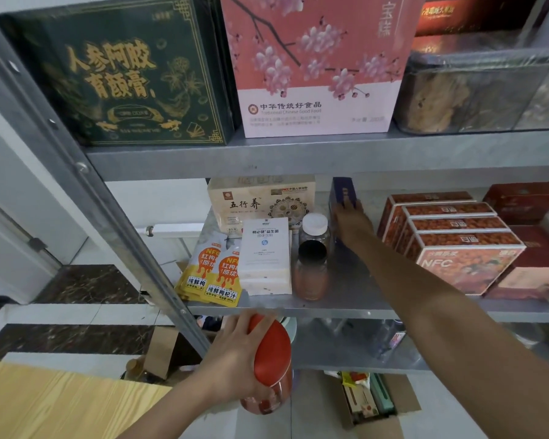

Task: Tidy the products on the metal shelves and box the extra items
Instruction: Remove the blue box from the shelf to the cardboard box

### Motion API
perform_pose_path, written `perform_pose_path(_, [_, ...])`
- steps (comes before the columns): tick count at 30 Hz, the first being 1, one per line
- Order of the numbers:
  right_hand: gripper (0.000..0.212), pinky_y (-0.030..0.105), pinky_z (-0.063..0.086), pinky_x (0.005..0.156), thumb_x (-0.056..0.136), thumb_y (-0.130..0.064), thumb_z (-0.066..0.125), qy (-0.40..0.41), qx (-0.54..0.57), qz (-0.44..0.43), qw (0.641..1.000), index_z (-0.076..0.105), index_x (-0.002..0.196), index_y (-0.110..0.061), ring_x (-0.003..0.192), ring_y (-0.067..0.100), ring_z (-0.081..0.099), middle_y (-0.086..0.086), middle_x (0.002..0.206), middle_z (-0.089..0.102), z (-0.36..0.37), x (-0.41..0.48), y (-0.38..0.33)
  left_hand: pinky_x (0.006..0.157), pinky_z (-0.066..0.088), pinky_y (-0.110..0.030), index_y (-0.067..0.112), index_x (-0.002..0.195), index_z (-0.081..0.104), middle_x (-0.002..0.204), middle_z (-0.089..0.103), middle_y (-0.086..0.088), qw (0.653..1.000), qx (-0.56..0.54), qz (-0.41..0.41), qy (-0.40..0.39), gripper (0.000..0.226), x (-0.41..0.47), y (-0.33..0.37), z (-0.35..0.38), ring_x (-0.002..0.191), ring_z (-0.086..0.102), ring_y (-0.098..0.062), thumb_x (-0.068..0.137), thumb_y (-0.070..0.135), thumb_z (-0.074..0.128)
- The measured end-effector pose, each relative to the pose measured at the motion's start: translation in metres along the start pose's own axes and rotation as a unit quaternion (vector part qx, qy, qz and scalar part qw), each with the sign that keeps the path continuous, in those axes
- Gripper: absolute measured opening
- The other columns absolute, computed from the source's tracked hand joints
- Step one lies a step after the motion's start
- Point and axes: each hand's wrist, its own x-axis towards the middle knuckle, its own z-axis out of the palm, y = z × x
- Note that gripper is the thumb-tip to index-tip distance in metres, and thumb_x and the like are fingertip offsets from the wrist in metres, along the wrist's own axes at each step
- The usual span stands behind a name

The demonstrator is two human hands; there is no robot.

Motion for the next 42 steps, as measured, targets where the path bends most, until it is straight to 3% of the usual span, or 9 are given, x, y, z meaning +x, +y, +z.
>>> perform_pose_path(5, [0.063,0.050,0.048,0.094,0.083,-0.002,0.062,0.098,0.128,0.017,0.987,0.035,0.140,-0.011,0.129,0.036,0.041,0.015,0.141,0.044,0.004,-0.047,-0.004,0.111,0.031,-0.036,0.043,0.151,0.002,0.148,0.008,0.017,1.000,0.000,0.023,-0.004,0.122,0.002,0.005,-0.004,0.138,0.013,-0.014,0.056,0.066,0.075])
perform_pose_path(9, [0.075,0.054,0.039,0.106,0.082,-0.023,0.072,0.179,0.239,0.071,0.952,0.034,0.144,-0.010,0.137,0.035,0.031,0.017,0.149,0.034,0.025,-0.096,-0.009,0.111,0.031,-0.033,0.042,0.151,0.004,0.149,0.008,0.015,0.999,-0.009,0.049,-0.007,0.118,0.005,0.011,-0.007,0.137,0.013,-0.014,0.060,0.060,0.077])
perform_pose_path(12, [0.092,0.053,0.036,0.109,0.077,-0.031,0.080,0.150,0.394,0.179,0.889,0.026,0.148,-0.009,0.138,0.034,0.034,0.016,0.150,0.035,0.035,-0.116,-0.015,0.112,0.027,-0.032,0.037,0.153,0.005,0.151,0.008,0.013,0.998,0.005,0.059,-0.014,0.117,0.007,0.019,-0.007,0.139,0.012,-0.015,0.063,0.057,0.077])
perform_pose_path(18, [0.068,0.036,0.050,0.086,0.078,-0.020,0.078,0.170,0.434,0.211,0.859,0.041,0.135,-0.013,0.109,0.030,0.062,0.009,0.125,0.064,0.045,-0.154,-0.012,0.109,0.031,-0.031,0.038,0.153,0.006,0.151,0.011,0.012,0.997,0.013,0.080,0.005,0.118,0.009,0.030,-0.008,0.138,0.016,-0.016,0.061,0.057,0.078])
perform_pose_path(23, [0.077,0.001,0.043,0.073,0.077,-0.013,0.081,0.229,0.539,0.203,0.785,0.035,0.139,-0.019,0.107,-0.002,0.054,-0.007,0.127,0.053,0.062,-0.198,-0.013,0.109,0.031,-0.032,0.038,0.153,0.004,0.152,0.012,0.009,0.996,0.019,0.080,0.025,0.121,0.011,0.040,-0.011,0.138,0.017,-0.017,0.059,0.058,0.078])
perform_pose_path(28, [0.062,0.033,0.049,0.090,0.077,-0.016,0.081,0.188,0.544,0.220,0.787,0.049,0.130,-0.011,0.112,0.023,0.060,0.005,0.126,0.063,0.062,-0.211,0.005,0.111,0.032,-0.032,0.036,0.154,0.006,0.150,0.014,0.008,0.996,0.022,0.078,0.022,0.122,0.013,0.056,-0.018,0.137,0.018,-0.018,0.058,0.056,0.079])
perform_pose_path(32, [0.058,0.032,0.053,0.086,0.073,-0.010,0.084,0.126,0.595,0.212,0.765,0.055,0.124,-0.013,0.101,0.017,0.065,0.002,0.114,0.067,0.054,-0.247,0.045,0.109,0.035,-0.035,0.033,0.154,0.011,0.147,0.019,0.006,0.996,0.010,0.078,0.036,0.122,0.018,0.071,-0.032,0.133,0.023,-0.018,0.056,0.054,0.082])
perform_pose_path(36, [0.050,0.018,0.054,0.069,0.073,0.004,0.078,0.091,0.653,0.182,0.729,0.060,0.115,-0.017,0.090,0.006,0.069,-0.001,0.104,0.072,0.045,-0.291,0.102,0.106,0.035,-0.035,0.035,0.153,0.014,0.149,0.018,0.004,0.995,0.010,0.083,0.045,0.121,0.030,0.095,-0.049,0.132,0.024,-0.021,0.057,0.049,0.085])
perform_pose_path(42, [0.049,0.026,0.051,0.071,0.067,0.000,0.080,0.053,0.664,0.233,0.709,0.064,0.108,-0.021,0.089,0.013,0.070,-0.002,0.095,0.075,0.036,-0.346,0.192,0.104,0.037,-0.038,0.040,0.151,0.015,0.147,0.023,0.005,0.995,-0.032,0.088,0.044,0.124,0.065,0.135,-0.075,0.130,0.027,-0.021,0.049,0.053,0.083])
